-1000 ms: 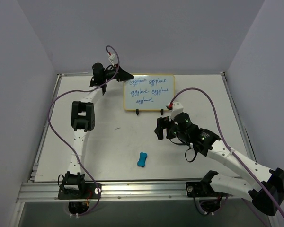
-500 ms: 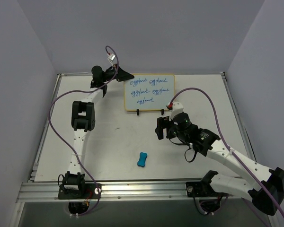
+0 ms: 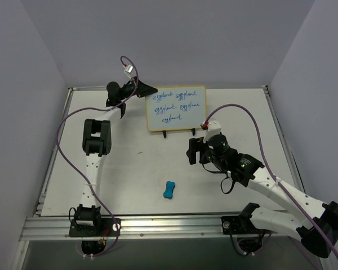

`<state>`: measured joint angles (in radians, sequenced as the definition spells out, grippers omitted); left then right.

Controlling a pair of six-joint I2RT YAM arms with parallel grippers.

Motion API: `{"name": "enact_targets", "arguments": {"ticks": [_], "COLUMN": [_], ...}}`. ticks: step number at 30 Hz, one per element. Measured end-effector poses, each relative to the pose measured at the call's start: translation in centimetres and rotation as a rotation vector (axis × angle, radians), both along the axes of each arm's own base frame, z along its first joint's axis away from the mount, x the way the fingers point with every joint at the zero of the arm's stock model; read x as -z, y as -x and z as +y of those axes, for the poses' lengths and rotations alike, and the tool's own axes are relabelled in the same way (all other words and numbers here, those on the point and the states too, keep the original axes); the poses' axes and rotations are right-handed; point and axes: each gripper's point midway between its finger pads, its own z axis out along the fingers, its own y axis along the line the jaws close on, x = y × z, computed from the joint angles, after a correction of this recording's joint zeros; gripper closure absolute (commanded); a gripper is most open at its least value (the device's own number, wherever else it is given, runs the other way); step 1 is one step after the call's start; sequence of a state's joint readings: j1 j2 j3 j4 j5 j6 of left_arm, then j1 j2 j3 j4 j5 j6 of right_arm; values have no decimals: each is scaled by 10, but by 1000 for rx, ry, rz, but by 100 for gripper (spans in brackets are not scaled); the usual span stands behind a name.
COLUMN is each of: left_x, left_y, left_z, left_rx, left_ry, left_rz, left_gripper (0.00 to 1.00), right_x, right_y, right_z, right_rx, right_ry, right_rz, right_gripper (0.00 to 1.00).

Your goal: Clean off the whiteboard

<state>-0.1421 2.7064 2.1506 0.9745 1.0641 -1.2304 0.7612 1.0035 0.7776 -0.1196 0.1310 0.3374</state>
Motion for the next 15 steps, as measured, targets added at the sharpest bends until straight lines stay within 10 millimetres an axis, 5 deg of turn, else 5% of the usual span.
{"name": "enact_targets", "arguments": {"ticks": [8,15], "left_x": [-14,-50], "left_y": [-8,-7], "left_z": [9,13], "left_rx": [-47,-74], "left_ry": [28,51], "left_rz": [-10,-54], "left_gripper": [98,98], "right_x": [-1,-2], "right_y": [-1,-2], "right_z": [-2,-4], "right_rx": [12,20], "right_ry": [3,6], "right_rz": [-7,-12], "right_gripper": [26,26]}}
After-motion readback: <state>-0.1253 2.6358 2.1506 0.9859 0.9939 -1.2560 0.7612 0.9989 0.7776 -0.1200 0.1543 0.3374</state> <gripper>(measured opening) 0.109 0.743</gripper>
